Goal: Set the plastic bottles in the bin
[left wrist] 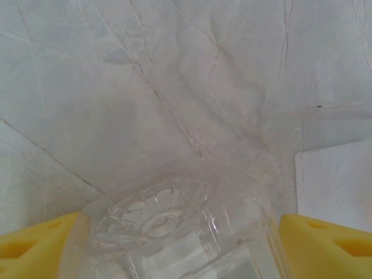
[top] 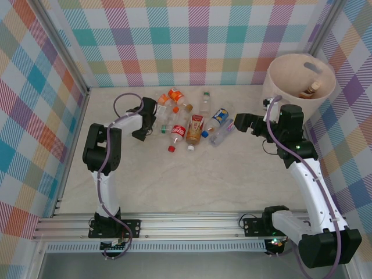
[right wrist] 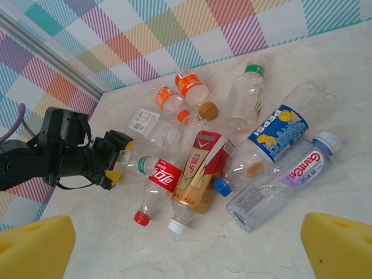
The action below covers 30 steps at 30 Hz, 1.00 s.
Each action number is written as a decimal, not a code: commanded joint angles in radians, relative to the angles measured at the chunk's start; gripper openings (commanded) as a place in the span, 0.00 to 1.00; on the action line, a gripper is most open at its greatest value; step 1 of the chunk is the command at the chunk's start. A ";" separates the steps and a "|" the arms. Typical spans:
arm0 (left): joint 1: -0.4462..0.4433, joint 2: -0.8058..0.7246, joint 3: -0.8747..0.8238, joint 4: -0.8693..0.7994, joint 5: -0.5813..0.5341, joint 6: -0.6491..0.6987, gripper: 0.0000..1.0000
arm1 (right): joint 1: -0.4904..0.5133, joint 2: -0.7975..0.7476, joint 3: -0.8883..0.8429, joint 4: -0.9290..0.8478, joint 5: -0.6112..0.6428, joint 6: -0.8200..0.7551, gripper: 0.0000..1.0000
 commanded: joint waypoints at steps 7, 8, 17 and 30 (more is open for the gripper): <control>0.022 -0.096 -0.085 0.003 -0.091 0.141 0.63 | 0.009 0.007 0.019 0.028 -0.008 0.030 1.00; 0.022 -0.105 -0.090 0.006 -0.094 0.152 0.62 | 0.009 0.007 0.020 0.022 -0.004 0.030 1.00; 0.023 -0.219 -0.122 0.069 -0.049 0.323 0.52 | 0.008 -0.010 -0.034 0.113 -0.023 0.035 1.00; -0.058 -0.489 -0.174 0.052 -0.011 0.421 0.50 | 0.011 0.030 -0.091 0.242 -0.075 0.088 1.00</control>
